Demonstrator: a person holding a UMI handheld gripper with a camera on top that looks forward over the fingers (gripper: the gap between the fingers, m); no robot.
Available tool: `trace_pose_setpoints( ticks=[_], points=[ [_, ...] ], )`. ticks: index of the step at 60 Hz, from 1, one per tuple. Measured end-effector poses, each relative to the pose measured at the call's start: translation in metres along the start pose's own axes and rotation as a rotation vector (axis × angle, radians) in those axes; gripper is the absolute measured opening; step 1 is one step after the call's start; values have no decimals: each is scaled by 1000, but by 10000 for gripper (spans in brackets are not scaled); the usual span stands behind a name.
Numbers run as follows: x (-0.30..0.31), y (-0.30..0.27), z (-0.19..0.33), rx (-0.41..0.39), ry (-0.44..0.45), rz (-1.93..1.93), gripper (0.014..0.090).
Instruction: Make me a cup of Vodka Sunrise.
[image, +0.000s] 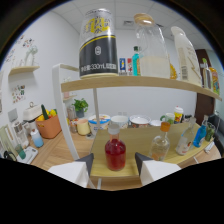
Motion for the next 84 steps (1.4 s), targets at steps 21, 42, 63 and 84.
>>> trace_pose_setpoints(
  ticks=[21,42,63,84],
  points=[
    [2,-4,21,-10,2,-47,359],
    [4,-2,-16,-4,-23,-74,341],
    [64,59,-81,-74,23,-40,340],
    [88,19,-82,-9,-184,805,342]
  ],
)
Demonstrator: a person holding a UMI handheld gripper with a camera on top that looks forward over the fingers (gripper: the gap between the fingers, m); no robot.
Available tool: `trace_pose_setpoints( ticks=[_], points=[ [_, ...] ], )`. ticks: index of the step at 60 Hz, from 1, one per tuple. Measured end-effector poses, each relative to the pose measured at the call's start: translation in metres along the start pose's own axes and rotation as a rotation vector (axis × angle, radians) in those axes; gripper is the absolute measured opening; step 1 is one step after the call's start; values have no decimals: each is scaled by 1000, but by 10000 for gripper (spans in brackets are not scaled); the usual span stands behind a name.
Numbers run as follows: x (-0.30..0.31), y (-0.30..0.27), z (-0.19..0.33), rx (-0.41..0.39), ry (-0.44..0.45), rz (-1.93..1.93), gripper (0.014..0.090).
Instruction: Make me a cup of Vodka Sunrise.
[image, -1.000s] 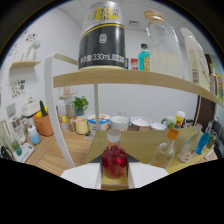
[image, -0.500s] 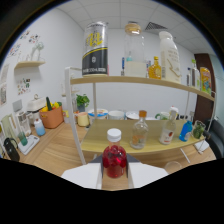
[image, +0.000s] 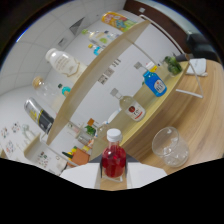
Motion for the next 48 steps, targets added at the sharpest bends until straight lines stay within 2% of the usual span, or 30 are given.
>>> trace_pose_setpoints(
  ticks=[24,33,48],
  points=[
    [-8,-38,3,50,-309,960,340],
    [-5,-47,-1,58,-413,1194,340],
    [4,-47,-6,84,-418,1267,338]
  ],
)
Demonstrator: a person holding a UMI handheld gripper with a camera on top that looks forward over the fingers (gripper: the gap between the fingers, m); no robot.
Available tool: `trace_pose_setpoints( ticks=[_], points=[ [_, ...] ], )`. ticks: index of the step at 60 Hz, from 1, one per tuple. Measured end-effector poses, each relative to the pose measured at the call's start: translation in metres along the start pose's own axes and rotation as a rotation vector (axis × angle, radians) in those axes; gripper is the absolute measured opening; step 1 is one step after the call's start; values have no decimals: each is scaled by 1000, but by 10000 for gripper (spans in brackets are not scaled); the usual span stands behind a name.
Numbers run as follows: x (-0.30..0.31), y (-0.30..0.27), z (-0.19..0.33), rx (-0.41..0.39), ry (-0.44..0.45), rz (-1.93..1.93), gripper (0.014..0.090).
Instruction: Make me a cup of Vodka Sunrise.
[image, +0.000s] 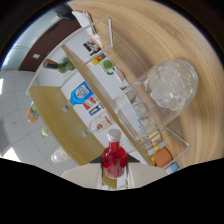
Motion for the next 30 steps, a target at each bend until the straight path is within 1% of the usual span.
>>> trace_pose_setpoints(
  ticks=[4,7,10,15,20,25,30],
  points=[
    [-3,2,0,-1,8,-42,338],
    [-4,5,0,5,37,-129,339],
    [-9,15,3,-9,57,-250,339],
    [-20,35,6,-49,83,-500,341],
    [-28,58,11,-73,110,-809,340],
    [-30,80,16,-78,143,-1110,341],
    [-19,92,20,-74,184,-1366,340]
  ],
)
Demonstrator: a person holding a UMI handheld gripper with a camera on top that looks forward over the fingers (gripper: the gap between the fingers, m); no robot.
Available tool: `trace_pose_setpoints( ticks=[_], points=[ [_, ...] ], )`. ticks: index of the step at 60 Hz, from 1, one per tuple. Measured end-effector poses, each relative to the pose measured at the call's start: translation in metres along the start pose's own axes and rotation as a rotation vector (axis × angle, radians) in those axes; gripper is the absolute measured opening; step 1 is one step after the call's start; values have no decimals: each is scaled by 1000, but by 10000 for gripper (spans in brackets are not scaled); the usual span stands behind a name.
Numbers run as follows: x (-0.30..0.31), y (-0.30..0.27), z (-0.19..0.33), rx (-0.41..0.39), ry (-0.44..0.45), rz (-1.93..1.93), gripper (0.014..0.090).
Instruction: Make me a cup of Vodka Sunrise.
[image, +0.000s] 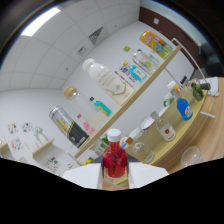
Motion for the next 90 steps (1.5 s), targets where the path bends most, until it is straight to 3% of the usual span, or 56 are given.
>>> trace_pose_setpoints(
  ticks=[13,30,55,72,79,83,84,90],
  points=[
    [32,78,17,-58,167,-474,341],
    [96,216,30,-335,254,-676,339],
    [128,260,30,-479,347,-711,348],
    [129,264,21,-500,354,-735,365],
    [119,263,15,-515,322,-708,498],
    [104,253,10,-504,287,-697,752],
    [99,250,8,-500,276,-695,787],
    [72,221,-5,-462,237,-692,857]
  ],
)
